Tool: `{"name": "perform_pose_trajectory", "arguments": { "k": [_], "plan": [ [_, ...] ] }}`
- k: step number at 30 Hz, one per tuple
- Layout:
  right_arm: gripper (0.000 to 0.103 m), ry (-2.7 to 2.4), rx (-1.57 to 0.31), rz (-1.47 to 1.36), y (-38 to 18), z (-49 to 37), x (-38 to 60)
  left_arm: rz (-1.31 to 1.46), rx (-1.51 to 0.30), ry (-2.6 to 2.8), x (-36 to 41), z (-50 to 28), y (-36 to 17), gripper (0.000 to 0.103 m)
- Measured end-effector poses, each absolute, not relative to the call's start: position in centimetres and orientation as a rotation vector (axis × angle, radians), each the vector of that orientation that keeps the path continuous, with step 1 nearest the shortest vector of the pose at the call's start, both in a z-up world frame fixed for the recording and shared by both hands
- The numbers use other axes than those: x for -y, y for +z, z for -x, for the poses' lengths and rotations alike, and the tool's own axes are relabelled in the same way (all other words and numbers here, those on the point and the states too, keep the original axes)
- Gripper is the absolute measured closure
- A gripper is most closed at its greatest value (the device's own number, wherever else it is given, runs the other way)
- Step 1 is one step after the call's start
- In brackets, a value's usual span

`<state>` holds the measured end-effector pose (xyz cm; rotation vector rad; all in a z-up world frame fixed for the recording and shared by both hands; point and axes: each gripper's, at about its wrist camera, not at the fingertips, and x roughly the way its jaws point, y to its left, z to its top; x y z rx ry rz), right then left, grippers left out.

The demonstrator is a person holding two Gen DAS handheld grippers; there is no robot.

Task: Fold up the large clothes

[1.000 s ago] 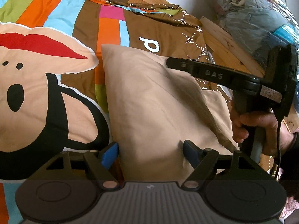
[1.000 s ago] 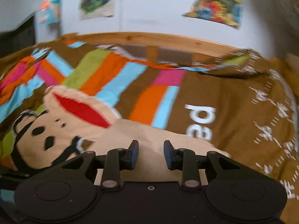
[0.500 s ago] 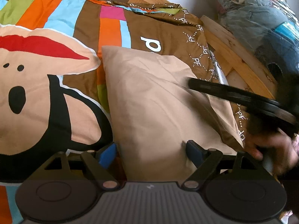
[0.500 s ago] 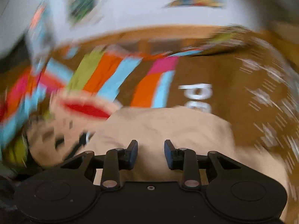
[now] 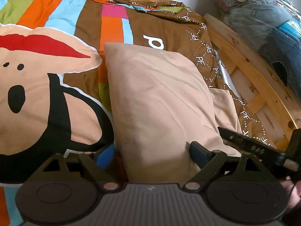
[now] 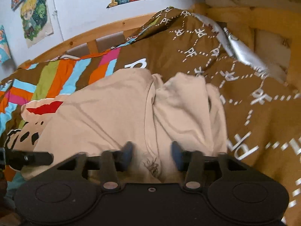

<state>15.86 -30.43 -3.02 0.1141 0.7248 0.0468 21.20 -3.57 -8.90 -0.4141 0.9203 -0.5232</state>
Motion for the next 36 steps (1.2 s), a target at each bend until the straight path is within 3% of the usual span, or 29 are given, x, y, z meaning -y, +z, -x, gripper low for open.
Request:
{"name": "perform_pose_trajectory", "arguments": {
  "k": [2,5,12,17,36],
  "plan": [
    [0.026,0.038,-0.7,-0.088,-1.5,-15.5,30.3,0.416,-0.92,-0.52,3.6,-21.3,-9.0,0.01],
    [0.01,-0.025,-0.643,-0.043,0.0,-15.3,31.1,0.431,-0.926,-0.517,3.6,-21.4,-9.3,0.008],
    [0.011,-0.156,-0.726,-0.06,-2.0,-16.7,33.7,0.412,-0.916,-0.513,3.8,-21.3,-9.3,0.007],
    [0.034,-0.142,-0.743,0.071,-2.9,-18.1,31.9,0.436,-0.932,-0.521,3.6,-21.5,-9.6,0.006],
    [0.072,-0.143,-0.754,0.152,-3.3,-18.5,31.0,0.443,-0.928,-0.528,3.7,-21.6,-9.8,0.006]
  ]
}}
